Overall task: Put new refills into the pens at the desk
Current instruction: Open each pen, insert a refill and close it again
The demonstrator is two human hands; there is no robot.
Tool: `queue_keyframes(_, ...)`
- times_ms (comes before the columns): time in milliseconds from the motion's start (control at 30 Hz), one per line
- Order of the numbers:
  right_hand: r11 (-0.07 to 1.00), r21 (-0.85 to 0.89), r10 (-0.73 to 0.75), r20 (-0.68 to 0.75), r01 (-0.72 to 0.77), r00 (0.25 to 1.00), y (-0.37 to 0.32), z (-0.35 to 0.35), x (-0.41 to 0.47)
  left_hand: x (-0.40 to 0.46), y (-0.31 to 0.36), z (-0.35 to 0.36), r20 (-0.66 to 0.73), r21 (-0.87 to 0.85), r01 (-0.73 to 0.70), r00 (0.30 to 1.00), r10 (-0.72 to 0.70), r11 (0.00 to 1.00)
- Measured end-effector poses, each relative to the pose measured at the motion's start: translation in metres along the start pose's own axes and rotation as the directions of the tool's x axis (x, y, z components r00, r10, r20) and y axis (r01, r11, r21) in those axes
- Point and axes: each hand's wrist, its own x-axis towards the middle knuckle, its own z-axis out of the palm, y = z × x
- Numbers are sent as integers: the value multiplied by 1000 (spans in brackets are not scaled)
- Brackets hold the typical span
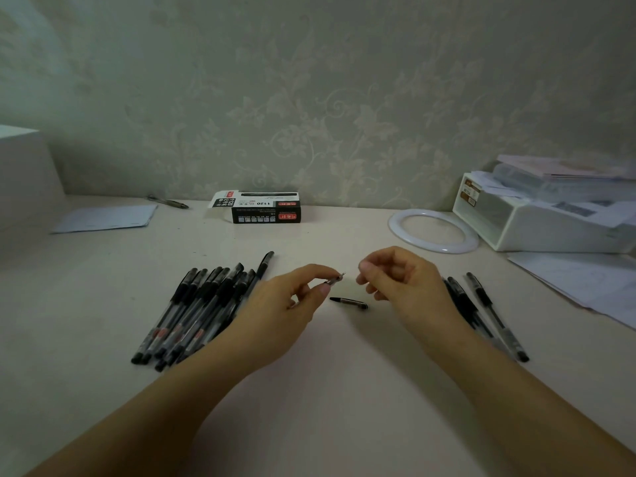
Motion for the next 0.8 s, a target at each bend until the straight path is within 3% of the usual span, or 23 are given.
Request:
queue_keyframes(200, 996, 73, 36, 148, -47, 988, 0, 5, -3, 0, 0, 1, 53, 18, -12, 999, 11, 1000)
queue_keyframes(533, 996, 85, 15, 232, -35, 973, 0, 7, -5, -2, 5, -1, 15, 136, -76, 997, 74, 988)
queue_keyframes(800, 998, -58, 4, 264, 11, 964, 5, 6, -4, -5, 17, -5, 19, 244, -159, 987, 159, 957)
